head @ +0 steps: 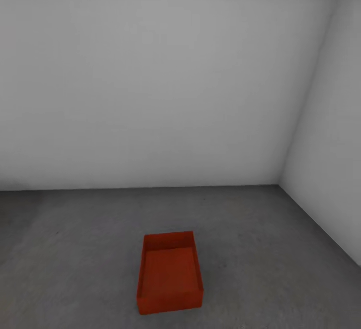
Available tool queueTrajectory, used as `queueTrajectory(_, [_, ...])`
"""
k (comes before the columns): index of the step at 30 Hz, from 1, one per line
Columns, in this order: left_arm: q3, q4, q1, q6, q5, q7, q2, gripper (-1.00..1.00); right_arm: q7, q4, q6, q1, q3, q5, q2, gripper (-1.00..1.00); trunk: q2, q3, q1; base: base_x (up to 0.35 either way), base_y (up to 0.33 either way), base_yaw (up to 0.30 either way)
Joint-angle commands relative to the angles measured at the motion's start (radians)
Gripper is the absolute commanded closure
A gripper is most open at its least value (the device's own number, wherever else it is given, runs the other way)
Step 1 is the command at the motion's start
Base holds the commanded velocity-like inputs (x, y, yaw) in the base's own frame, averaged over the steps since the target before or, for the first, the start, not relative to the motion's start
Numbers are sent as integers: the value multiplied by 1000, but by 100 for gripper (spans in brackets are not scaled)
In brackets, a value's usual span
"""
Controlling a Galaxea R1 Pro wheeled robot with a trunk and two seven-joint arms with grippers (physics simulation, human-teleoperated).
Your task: Move the two storage containers from the living room to the garage. In the garage, place one container on the floor and stack the other container on top of it (either order is fine).
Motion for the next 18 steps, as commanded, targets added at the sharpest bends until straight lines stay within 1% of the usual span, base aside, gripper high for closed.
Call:
queueTrajectory(1, [-5, 0, 0, -3, 8, 2, 0, -100, -2, 3, -6, -1, 8, -10, 1, -100, -1, -1, 0, 0, 0, -292])
queueTrajectory(10, [-7, 2, 0, -3, 10, 2, -1, -100, -2, 3, -5, -1, 8, -10, -3, -100, -1, -1, 0, 0, 0, -295])
queueTrajectory(18, [-8, 1, 0, -3, 9, 2, 0, -100, -2, 3, -2, -1, 8, -10, -1, -100, -1, -1, 0, 0, 0, -296])
